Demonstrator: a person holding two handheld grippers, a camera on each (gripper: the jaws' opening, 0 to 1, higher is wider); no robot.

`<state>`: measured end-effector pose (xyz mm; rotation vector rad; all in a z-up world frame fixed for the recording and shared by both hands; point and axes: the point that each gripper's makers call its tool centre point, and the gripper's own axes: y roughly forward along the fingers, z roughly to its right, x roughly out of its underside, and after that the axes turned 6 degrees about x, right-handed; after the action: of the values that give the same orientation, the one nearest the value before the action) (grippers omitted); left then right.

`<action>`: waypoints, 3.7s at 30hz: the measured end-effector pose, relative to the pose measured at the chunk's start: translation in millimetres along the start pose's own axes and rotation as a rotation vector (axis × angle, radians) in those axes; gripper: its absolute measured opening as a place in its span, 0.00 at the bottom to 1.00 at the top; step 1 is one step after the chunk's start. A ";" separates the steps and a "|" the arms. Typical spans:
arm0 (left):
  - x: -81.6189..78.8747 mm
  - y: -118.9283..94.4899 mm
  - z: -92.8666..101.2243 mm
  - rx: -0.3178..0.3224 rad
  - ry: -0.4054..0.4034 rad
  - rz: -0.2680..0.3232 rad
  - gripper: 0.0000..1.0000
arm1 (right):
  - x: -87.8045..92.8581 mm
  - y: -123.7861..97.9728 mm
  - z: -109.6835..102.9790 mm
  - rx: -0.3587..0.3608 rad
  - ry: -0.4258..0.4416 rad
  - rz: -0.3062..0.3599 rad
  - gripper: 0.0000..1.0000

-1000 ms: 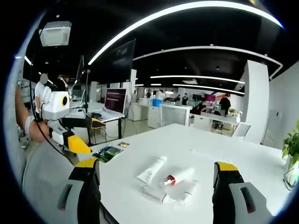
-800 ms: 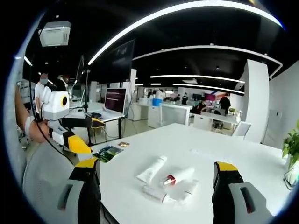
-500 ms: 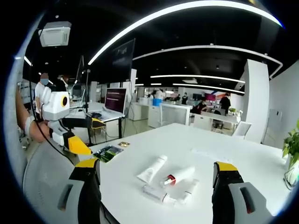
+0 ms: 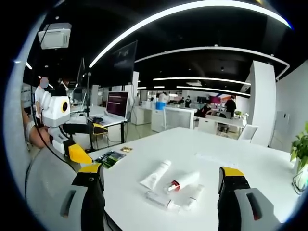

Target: Arrange the skincare products in the storage area until every visible bottle or jar stands upright without overlapping.

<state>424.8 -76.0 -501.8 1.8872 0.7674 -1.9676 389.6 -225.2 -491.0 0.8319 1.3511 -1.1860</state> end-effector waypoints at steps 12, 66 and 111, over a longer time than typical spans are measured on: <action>2.7 1.6 1.8 0.003 0.010 -0.014 0.96 | 6.1 3.1 -5.7 -0.028 0.003 -0.032 0.96; 7.1 -4.8 -12.8 -0.081 0.089 -0.046 0.84 | -34.3 87.7 58.3 0.013 -0.045 -0.110 1.00; 6.4 -8.8 -21.1 -0.134 0.281 -0.059 0.86 | -47.2 207.4 36.7 -0.119 0.080 -0.253 0.92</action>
<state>436.6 -55.9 -506.5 2.1049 1.0151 -1.6559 603.7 -201.1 -479.7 0.6426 1.6122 -1.2617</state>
